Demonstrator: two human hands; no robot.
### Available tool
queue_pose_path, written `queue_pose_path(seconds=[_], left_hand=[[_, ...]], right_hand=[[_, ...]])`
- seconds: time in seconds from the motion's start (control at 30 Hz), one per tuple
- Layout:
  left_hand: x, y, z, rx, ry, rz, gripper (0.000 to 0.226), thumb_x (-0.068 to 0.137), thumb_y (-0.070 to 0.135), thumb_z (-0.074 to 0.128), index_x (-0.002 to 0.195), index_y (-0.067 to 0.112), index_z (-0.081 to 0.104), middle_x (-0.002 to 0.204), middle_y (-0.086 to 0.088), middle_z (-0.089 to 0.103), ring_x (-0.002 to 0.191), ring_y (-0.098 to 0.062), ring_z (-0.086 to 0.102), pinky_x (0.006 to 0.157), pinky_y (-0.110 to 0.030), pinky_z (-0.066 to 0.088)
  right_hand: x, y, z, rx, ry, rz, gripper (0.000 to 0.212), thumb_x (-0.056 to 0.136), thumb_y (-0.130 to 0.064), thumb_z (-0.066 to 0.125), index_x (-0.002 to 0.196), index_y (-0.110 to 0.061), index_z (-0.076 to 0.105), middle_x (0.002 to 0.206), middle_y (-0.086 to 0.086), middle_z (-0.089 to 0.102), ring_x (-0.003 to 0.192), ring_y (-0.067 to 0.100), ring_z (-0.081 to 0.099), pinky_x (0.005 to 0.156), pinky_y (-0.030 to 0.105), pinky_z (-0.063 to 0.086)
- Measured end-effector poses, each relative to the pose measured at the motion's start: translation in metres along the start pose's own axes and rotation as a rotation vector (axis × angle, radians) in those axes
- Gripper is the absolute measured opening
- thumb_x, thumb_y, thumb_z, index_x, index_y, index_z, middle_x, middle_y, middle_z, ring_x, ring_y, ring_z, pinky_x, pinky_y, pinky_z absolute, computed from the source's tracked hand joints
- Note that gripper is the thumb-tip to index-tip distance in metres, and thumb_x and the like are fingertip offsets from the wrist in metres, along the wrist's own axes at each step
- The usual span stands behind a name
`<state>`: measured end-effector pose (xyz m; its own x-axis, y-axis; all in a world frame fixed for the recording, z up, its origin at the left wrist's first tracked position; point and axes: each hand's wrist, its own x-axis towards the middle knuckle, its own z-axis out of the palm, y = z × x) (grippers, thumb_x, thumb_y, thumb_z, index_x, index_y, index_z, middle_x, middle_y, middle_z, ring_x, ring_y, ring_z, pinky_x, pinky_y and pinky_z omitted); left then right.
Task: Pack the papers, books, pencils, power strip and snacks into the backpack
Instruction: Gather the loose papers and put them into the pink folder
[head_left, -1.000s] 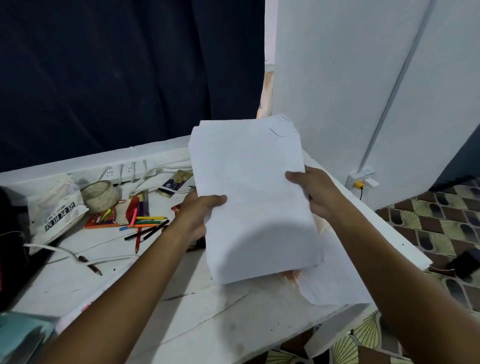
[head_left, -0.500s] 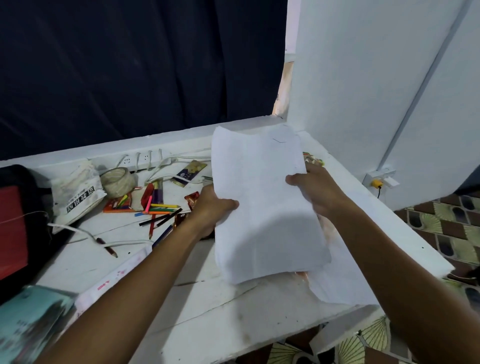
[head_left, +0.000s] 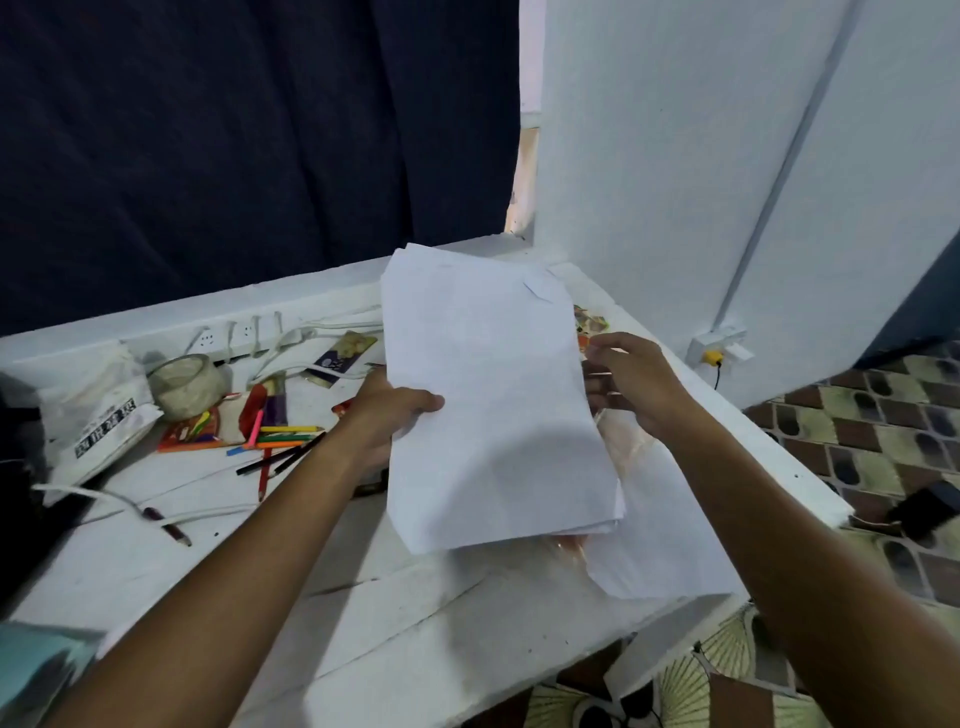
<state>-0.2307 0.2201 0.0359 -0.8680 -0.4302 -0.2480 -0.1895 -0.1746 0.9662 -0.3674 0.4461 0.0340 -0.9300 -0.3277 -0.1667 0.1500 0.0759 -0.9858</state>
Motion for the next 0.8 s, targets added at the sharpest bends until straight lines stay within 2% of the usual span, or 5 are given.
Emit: queue_pose_path(seconds=[0.27,0.43,0.57,0.7,0.8], left_hand=[[0.027,-0.013,0.030,-0.010,-0.115,-0.048,0.048,0.078,-0.019,0.061,0.124,-0.004,0.058,0.121,-0.021,0.064,0.110,-0.038,0.062,0.097,-0.051,0.048],[0.038,-0.025,0.055,0.028,-0.167,-0.059,0.042,0.078,-0.018,0.060,0.115,0.002,0.062,0.110,-0.013,0.068,0.089,-0.027,0.069,0.076,-0.037,0.057],[0.041,-0.031,0.067,0.041,-0.184,-0.079,0.046,0.077,-0.019,0.060,0.119,-0.002,0.060,0.114,-0.021,0.066,0.097,-0.035,0.065,0.085,-0.041,0.052],[0.042,-0.031,0.076,0.052,-0.188,-0.065,0.049,0.077,-0.019,0.060,0.122,-0.001,0.059,0.107,-0.013,0.070,0.088,-0.028,0.068,0.077,-0.036,0.054],[0.047,-0.029,0.080,0.058,-0.197,-0.057,0.053,0.076,-0.018,0.061,0.125,0.002,0.057,0.103,-0.009,0.071,0.088,-0.025,0.069,0.071,-0.034,0.054]], right_hand=[[-0.014,0.057,-0.127,-0.545,0.402,0.247,0.009,0.086,-0.010,0.065,0.091,-0.003,0.067,0.099,0.024,0.067,0.071,0.026,0.056,0.072,0.042,0.054],[-0.025,0.091,-0.147,-0.965,0.478,0.339,0.088,0.068,-0.068,0.070,0.137,-0.023,0.042,0.149,0.017,0.033,0.138,0.042,0.025,0.108,0.066,0.021],[-0.023,0.096,-0.148,-1.151,0.424,0.365,0.121,0.057,-0.094,0.045,0.152,-0.026,0.013,0.161,0.018,0.000,0.143,0.047,-0.013,0.103,0.074,-0.009],[-0.004,0.102,-0.160,-1.114,0.366,0.404,0.121,0.050,-0.094,0.052,0.145,-0.022,0.030,0.150,0.017,0.036,0.139,0.042,0.027,0.107,0.073,0.010],[0.003,0.103,-0.171,-0.954,0.332,0.368,0.094,0.049,-0.082,0.067,0.114,-0.015,0.054,0.105,0.005,0.064,0.099,0.028,0.060,0.093,0.053,0.046]])
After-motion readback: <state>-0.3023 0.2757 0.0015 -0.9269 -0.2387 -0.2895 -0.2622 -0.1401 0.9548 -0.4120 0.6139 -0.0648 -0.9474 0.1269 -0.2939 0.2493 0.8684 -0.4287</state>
